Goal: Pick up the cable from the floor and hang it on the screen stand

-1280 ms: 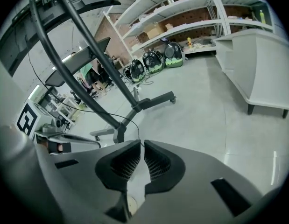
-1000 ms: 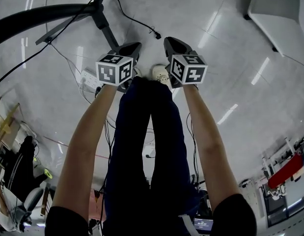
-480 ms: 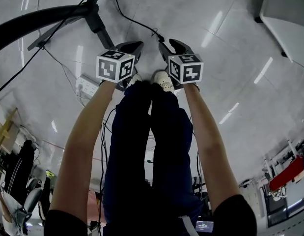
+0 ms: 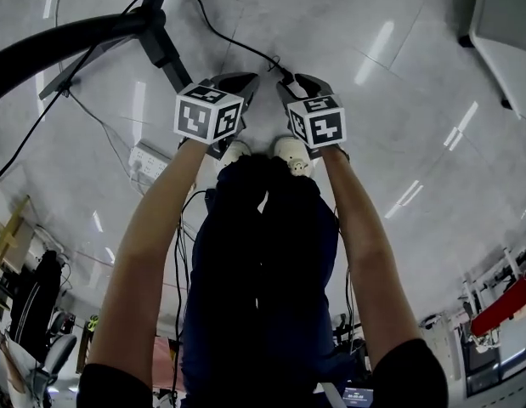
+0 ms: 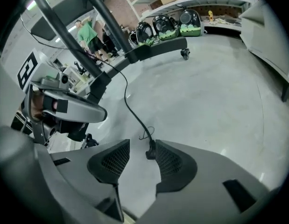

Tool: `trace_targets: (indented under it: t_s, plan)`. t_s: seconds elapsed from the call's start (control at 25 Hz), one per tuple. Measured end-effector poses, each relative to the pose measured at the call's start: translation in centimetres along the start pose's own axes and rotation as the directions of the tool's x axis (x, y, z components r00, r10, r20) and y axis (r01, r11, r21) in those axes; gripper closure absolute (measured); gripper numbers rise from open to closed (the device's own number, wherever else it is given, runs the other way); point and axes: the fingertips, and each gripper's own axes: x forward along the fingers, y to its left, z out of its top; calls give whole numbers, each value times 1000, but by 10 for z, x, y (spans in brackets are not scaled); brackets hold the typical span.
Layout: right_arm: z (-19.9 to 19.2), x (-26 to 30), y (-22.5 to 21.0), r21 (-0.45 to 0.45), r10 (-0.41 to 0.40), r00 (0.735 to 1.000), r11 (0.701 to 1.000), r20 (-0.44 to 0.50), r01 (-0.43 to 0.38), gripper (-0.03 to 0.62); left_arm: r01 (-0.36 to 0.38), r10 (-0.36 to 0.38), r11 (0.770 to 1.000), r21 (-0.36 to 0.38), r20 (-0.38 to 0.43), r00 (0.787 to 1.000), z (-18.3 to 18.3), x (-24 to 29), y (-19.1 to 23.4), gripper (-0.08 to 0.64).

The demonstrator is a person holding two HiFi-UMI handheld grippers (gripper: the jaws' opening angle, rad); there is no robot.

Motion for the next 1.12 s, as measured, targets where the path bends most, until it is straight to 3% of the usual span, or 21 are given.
trace_targets:
  t_s: [0.16, 0.32, 0.52, 0.6, 0.68, 0.84, 1.12]
  plan:
    - [-11, 23, -6, -102, -17, 999, 995, -49, 12, 411, 10, -10, 1000, -3, -6, 1000, -9, 13, 13, 552]
    - [-19, 40, -13, -103, -41, 997, 994, -72, 34, 388, -5, 5, 1000, -8, -8, 1000, -11, 19, 25, 552]
    - [-24, 52, -15, -146, -88, 991, 987, -100, 73, 380, 10, -11, 996, -93, -12, 1000, -11, 26, 29, 552]
    - [-24, 51, -16, -186, -125, 986, 977, -109, 103, 383, 19, -17, 995, -98, 19, 1000, -7, 28, 28, 552]
    - [-24, 51, -20, -209, -161, 978, 969, -129, 132, 441, 1, 0, 997, -72, 16, 1000, -7, 30, 28, 552]
    - [-24, 49, -25, -190, -155, 976, 974, -154, 125, 451, -1, 0, 999, -39, -10, 1000, -14, 32, 24, 552]
    - [-26, 15, -24, -161, -205, 959, 971, -197, 174, 451, -20, 19, 997, -74, -21, 1000, -13, 4, 15, 552]
